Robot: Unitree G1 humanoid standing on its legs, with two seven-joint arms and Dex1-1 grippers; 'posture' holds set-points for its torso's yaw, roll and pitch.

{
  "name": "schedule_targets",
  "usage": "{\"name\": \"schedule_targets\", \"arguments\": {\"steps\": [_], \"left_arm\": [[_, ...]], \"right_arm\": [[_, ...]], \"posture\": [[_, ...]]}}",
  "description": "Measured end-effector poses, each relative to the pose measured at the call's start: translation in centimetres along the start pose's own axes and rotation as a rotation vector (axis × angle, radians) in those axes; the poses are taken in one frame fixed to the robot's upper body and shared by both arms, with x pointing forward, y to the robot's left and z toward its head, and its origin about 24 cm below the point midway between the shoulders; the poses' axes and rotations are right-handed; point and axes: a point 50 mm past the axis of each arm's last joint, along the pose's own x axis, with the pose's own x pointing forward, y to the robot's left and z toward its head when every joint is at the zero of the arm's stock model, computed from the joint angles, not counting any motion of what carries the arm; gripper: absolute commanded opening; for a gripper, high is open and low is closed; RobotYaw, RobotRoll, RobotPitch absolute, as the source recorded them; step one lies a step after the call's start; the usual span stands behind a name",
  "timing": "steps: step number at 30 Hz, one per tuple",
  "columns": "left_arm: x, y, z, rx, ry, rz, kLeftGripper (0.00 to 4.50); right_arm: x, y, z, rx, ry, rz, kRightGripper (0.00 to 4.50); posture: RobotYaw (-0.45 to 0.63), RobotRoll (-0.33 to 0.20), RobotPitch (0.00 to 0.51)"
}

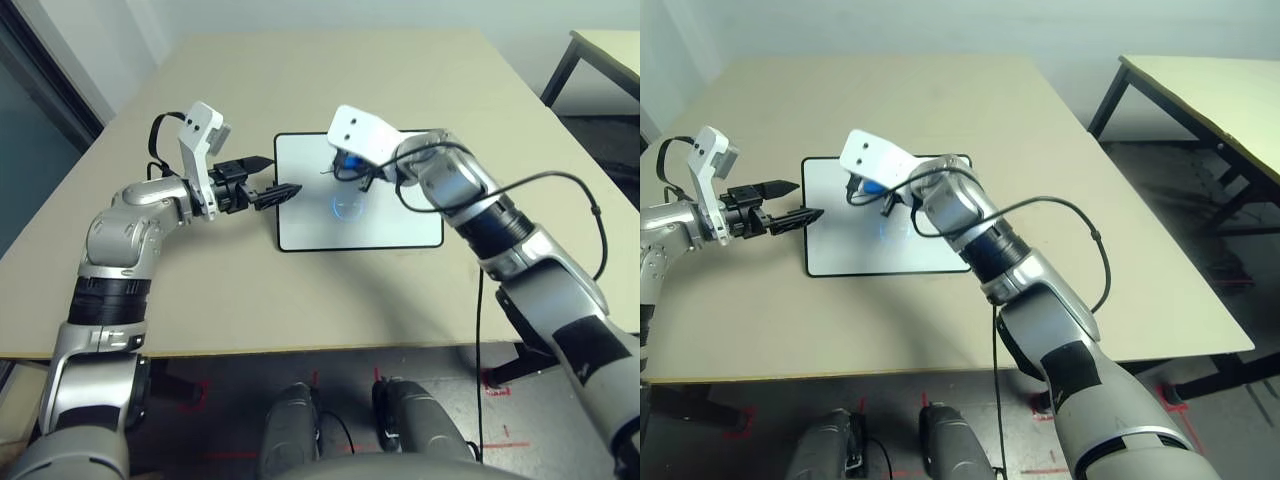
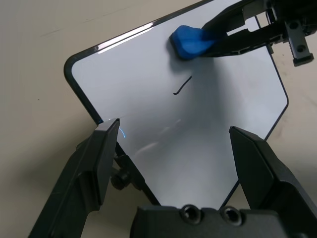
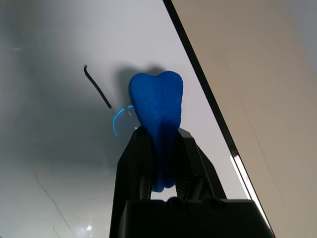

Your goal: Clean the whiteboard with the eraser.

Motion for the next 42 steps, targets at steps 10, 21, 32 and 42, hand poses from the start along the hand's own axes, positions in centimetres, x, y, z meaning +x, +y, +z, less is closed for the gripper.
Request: {"name": "schedule_targets", "arguments": {"steps": [10,21,32,42], "left_arm": [[-0.4,0.1,-0.4,-0.018,0.013,0.018,4.5],[-0.5,0.0,-0.4,-0.018,0.008,0.021,4.5],[-0.6,0.0,-0.5,-0.02,0.011,0.022,4.5],[-0.5,-0.4,-0.4,-0.016,0.005,0.017,4.5]], "right_arm": [[-0.5,4.7,-2.4,-0.019,0.067,0.188,0.57],[0.3,-0.2,-0.1,-0.074,0.051,0.003,0.57],[-0.5,3.0,-1.1,-0.185,0.1,0.136,0.57],[0.4,0.6,1.6,-0.201,0.068,0.049,0.57]], "posture": [[-0.02,0.0,0.101],[-0.02,0.0,0.101],[-0.02,0.0,0.105],[-0.02,0.0,0.107]]}}
